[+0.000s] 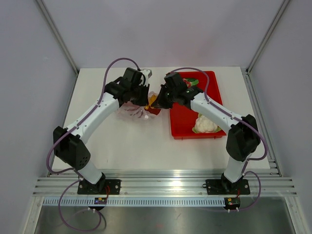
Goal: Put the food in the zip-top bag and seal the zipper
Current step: Place the fake vegetable in the zipper food storage bag.
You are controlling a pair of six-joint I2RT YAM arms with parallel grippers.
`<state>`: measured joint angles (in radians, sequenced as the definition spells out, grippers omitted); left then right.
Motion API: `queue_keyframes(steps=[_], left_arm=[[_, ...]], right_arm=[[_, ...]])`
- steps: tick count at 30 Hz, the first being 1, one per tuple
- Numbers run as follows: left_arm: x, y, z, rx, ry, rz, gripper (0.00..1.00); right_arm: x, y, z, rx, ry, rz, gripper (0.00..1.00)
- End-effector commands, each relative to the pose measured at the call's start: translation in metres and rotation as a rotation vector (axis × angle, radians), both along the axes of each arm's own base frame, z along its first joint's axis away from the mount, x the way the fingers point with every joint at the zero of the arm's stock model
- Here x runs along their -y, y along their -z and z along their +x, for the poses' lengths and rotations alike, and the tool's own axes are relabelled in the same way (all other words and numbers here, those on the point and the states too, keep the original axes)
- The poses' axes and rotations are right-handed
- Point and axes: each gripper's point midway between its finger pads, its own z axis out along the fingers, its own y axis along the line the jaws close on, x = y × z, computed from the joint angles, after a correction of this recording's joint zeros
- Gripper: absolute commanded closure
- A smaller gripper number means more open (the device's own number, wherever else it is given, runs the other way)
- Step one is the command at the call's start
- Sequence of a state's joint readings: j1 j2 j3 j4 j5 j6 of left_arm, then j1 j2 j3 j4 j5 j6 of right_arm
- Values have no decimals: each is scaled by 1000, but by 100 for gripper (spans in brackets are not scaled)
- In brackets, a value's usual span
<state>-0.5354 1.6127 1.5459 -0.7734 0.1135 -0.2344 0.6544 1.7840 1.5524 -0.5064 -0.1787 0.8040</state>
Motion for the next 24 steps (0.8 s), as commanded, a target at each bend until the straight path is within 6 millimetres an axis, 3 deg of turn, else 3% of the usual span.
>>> queue_keyframes(steps=[1, 6, 12, 14, 15, 16, 17, 19, 23, 24], left_arm=[[13, -23, -2, 53, 50, -77, 100], [14, -31, -1, 69, 51, -85, 100], [20, -37, 2, 66, 47, -119, 100], [20, -39, 3, 60, 38, -137, 100], [20, -40, 5, 52, 22, -156, 100], [20, -41, 5, 45, 20, -171, 100], [19, -42, 7, 33, 16, -197, 100], [18, -46, 9, 23, 6, -233, 100], [17, -52, 11, 20, 7, -271, 100], [17, -54, 12, 24, 6, -273, 100]], right_arm=[[-26, -28, 6, 67, -25, 67, 100], [-38, 5, 4, 17, -50, 69, 100], [-59, 11, 1, 51, -136, 133, 100], [-68, 2, -4, 68, -214, 159, 83], [-67, 5, -10, 51, -231, 143, 68], [-64, 3, -10, 59, -233, 135, 45], [-60, 5, -13, 67, -239, 116, 38], [-47, -6, -15, 100, -211, 87, 31], [-26, -17, -26, 133, -206, 42, 31], [-21, -28, -29, 156, -198, 43, 31]])
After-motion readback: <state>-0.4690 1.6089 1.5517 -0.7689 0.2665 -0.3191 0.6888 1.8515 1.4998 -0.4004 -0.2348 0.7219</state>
